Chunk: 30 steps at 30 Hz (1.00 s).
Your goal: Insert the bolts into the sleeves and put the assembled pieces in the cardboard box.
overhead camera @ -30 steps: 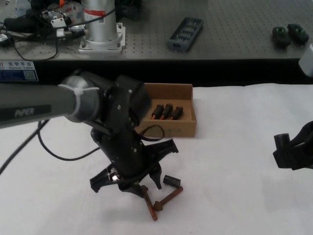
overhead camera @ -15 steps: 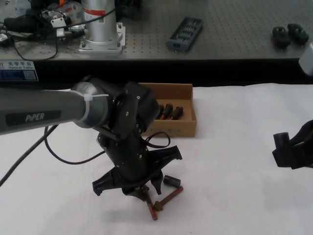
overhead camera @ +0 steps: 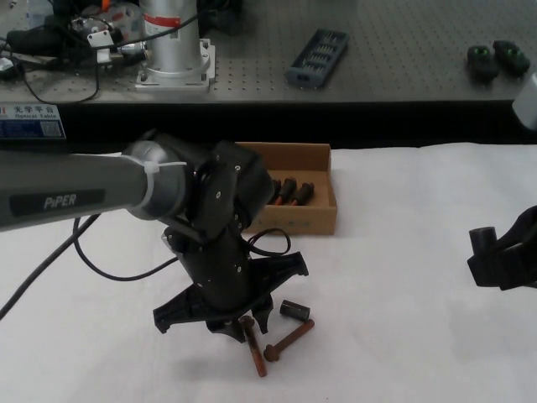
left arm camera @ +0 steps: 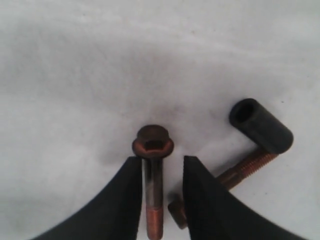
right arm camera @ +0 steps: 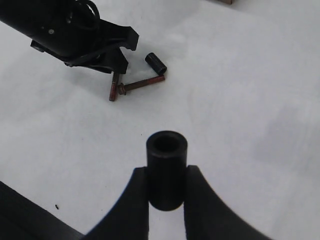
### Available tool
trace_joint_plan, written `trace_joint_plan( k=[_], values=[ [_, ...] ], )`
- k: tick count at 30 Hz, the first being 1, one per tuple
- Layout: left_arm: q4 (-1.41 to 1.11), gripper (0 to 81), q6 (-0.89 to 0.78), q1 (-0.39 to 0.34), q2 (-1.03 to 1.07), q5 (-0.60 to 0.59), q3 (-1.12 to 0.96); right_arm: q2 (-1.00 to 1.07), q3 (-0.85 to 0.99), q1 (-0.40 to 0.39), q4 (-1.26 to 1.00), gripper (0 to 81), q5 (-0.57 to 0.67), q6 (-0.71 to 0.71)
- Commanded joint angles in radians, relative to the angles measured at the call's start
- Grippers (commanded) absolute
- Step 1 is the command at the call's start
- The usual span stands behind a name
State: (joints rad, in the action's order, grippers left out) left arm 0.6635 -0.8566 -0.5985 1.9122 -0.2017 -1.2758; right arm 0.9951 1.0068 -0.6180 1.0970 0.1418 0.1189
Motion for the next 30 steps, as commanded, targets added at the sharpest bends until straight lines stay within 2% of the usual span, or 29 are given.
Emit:
trace_joint_plan(
  k=[1, 15, 18, 21, 26, 30],
  values=[
    [0.017, 21.1, 0.043, -0.004, 0.011, 0.019, -0.001, -0.008, 0.002, -0.002, -0.009, 2.5, 0.006, -0.007],
    [0.02, 21.1, 0.05, -0.004, 0.061, 0.009, -0.001, -0.008, 0.002, -0.002, -0.009, 2.5, 0.006, -0.007],
    [0.025, 15.5, 0.05, -0.004, 0.061, 0.004, -0.001, -0.008, 0.002, -0.002, -0.009, 2.5, 0.006, -0.007],
    [0.025, 0.4, 0.05, -0.004, 0.061, -0.022, -0.001, -0.008, 0.002, -0.002, -0.009, 2.5, 0.006, -0.007],
    [0.028, 0.6, 0.05, -0.004, 0.052, -0.096, -0.001, -0.008, 0.002, -0.002, -0.009, 2.5, 0.002, -0.007],
    [0.041, 0.6, 0.109, -0.004, 0.018, -0.086, -0.001, -0.008, 0.002, -0.002, -0.009, 2.5, 0.002, -0.007]
  ],
)
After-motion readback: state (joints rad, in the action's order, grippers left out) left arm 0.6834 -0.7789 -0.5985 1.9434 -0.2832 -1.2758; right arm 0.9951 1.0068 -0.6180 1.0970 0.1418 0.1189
